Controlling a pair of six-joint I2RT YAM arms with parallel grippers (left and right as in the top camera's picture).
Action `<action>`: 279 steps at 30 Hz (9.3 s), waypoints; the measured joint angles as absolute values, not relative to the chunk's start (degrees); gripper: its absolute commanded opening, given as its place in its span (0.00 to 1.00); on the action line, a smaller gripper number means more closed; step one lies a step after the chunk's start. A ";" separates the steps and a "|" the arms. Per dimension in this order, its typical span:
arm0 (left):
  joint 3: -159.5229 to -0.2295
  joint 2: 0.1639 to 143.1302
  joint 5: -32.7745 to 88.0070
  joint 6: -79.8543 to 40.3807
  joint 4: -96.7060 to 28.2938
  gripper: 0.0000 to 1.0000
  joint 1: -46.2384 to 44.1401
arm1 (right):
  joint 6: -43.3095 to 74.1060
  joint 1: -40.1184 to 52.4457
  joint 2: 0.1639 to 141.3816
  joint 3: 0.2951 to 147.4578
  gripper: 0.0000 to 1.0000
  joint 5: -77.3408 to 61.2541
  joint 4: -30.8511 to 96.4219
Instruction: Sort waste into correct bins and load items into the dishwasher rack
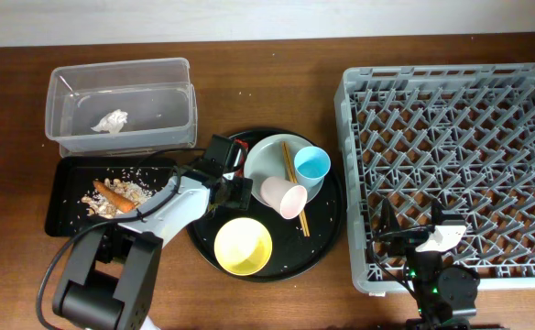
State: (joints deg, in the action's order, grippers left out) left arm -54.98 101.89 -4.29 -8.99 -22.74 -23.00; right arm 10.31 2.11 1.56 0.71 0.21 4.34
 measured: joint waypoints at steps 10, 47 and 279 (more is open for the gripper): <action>-54.98 101.91 -4.45 -9.45 -22.65 0.00 -22.74 | 10.33 2.11 1.56 0.71 0.98 0.21 4.34; -54.43 95.31 -14.85 -9.65 3.88 0.38 0.73 | 10.28 2.11 1.50 0.71 0.98 0.21 4.34; -52.03 96.09 -20.82 4.95 -11.92 0.66 -48.12 | -5.78 2.07 58.54 68.69 0.98 -22.39 69.34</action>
